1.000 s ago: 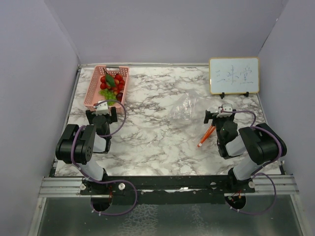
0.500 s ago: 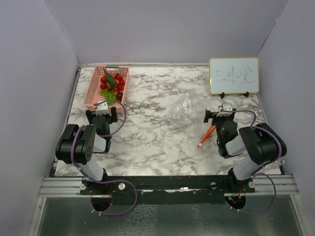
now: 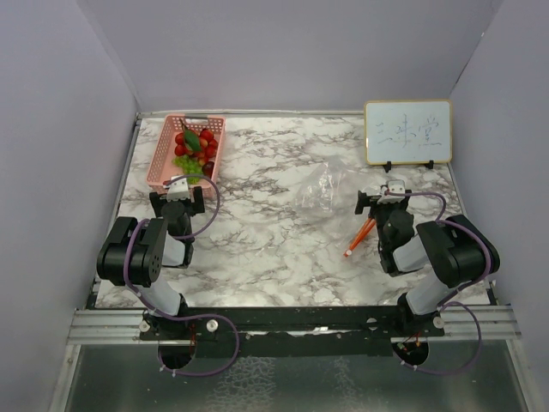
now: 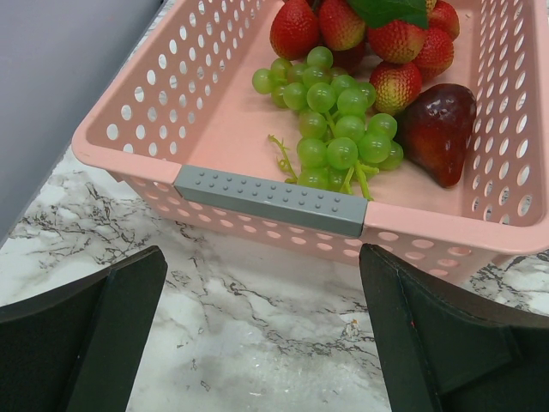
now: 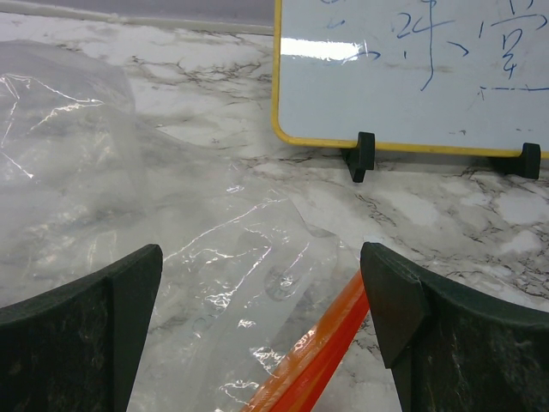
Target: Open the zip-top bag and remove the fake food
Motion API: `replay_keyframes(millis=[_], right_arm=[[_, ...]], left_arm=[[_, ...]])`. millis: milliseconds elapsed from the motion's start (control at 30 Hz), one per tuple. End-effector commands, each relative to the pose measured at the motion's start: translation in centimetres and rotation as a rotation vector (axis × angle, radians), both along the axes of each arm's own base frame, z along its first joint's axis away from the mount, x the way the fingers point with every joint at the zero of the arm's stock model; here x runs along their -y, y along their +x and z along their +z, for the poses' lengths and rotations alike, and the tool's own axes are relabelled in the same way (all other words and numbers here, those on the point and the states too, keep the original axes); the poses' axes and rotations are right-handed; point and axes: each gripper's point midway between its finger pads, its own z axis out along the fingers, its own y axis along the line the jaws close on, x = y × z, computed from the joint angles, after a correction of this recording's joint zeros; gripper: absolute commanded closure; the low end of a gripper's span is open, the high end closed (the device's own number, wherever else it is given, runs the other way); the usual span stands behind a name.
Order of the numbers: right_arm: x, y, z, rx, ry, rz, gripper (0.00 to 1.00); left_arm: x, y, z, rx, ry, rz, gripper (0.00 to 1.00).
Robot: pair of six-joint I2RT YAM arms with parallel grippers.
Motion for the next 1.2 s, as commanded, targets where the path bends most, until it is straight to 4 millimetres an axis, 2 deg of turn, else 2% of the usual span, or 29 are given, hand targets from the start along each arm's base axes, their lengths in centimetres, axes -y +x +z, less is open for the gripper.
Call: replay_keyframes(millis=[0, 733, 867, 1000, 1167], right_arm=[[0.0, 0.4, 0.7, 0.024, 0.004, -0.005, 0.01], [0.1, -0.4, 1.1, 0.06, -0.006, 0.005, 0.01], [-1.0, -2.0, 2.0, 0.119, -0.038, 0.096, 0.01], [-2.0, -2.5, 2.3, 0.141, -0.059, 0.159, 0.01], [-2.0, -2.1, 2.1, 0.126, -0.06, 0.155, 0.01]], left_arm=[[0.4, 0.0, 0.3, 0.02, -0.005, -0.019, 0.01], [0.5, -0.1, 0.5, 0.031, 0.0, -0.023, 0.01], [2.1, -0.8, 1.4, 0.073, 0.036, -0.124, 0.01], [2.1, -1.2, 2.0, 0.089, 0.03, -0.119, 0.01], [1.6, -0.4, 1.0, 0.06, 0.035, -0.087, 0.01]])
